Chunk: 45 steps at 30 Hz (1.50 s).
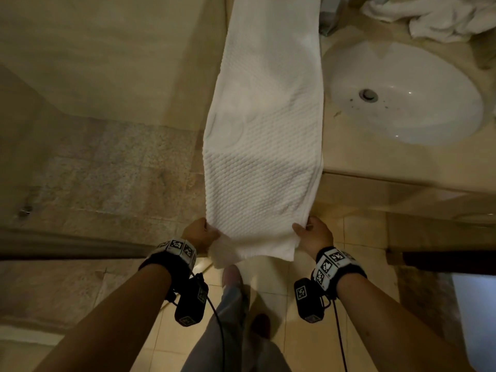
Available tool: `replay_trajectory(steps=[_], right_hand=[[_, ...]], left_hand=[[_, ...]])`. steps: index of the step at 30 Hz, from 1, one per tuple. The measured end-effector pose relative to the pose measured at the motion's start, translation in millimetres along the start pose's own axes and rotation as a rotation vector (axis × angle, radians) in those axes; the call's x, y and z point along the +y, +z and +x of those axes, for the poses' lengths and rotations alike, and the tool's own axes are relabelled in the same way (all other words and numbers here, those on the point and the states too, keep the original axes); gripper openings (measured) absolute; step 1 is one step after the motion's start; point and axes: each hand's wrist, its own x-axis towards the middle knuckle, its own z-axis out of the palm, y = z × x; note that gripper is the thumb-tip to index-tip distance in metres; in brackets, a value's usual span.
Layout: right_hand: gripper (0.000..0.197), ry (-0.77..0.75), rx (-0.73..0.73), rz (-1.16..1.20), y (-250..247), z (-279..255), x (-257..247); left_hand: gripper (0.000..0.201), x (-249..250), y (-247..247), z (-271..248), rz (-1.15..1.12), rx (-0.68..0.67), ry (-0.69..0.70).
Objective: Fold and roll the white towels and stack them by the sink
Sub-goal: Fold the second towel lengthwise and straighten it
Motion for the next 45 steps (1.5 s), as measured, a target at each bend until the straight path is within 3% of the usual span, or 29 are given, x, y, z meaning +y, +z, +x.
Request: replay_trajectory(steps=[4, 10, 13, 16, 19, 24, 27, 29, 31, 36, 39, 41, 44, 45], right_hand=[[0.026, -0.060, -0.007, -0.095, -5.9, -10.8, 8.4], [0.027, -0.079, 0.084, 0.038, -11.9, -18.9, 10.6], [0.021, -0.128, 0.098, 0.045, -7.5, -23.0, 19.5], [0.012, -0.132, 0.125, 0.099, -4.3, -21.0, 24.7], [0.023, -0.094, 0.117, 0.120, -5.5, -19.8, 20.0], [0.025, -0.008, -0.028, 0.240, -8.9, -15.9, 9.6], [0.033, -0.053, -0.015, 0.153, -9.8, -17.5, 5.7], [0.022, -0.083, 0.028, 0.095, -11.0, -18.3, 7.4], [0.014, -0.088, 0.052, 0.058, -14.0, -18.9, 10.7], [0.013, -0.078, 0.052, 0.029, -19.4, -20.6, 14.5], [0.013, -0.105, 0.088, 0.044, -17.4, -23.8, 10.2], [0.015, -0.140, 0.161, 0.083, -15.5, -26.0, 8.9], [0.022, -0.167, 0.235, 0.132, -18.3, -29.1, 8.6], [0.018, -0.151, 0.222, 0.134, -20.4, -29.8, 6.7]], left_hand=[[0.045, 8.6, 0.1, -20.3, 0.005, 0.056, -0.003], [0.047, 18.8, 13.4, -42.4, -0.418, 0.081, 0.010], [0.056, 9.5, 21.0, -42.0, -0.497, 0.103, 0.004], [0.036, 11.0, 26.5, -45.4, -0.564, 0.079, 0.005], [0.009, 19.6, 29.8, -54.3, -0.640, 0.036, 0.002], [0.008, 26.9, 34.0, -57.5, -0.754, 0.021, -0.009], [0.010, 29.8, 34.4, -61.2, -0.777, -0.004, -0.022], [0.018, 29.6, 35.0, -60.4, -0.774, 0.021, -0.019], [0.042, 25.7, 34.2, -55.3, -0.776, 0.051, -0.036], [0.083, 19.5, 36.2, -45.6, -0.664, 0.156, -0.128], [0.095, 9.3, 42.2, -24.9, -0.648, 0.222, -0.198], [0.087, 18.6, 40.1, -31.8, -0.588, 0.250, -0.193], [0.044, 25.3, 37.3, -37.5, -0.378, 0.279, -0.095], [0.040, 25.0, 36.6, -35.5, -0.362, 0.261, -0.100]])
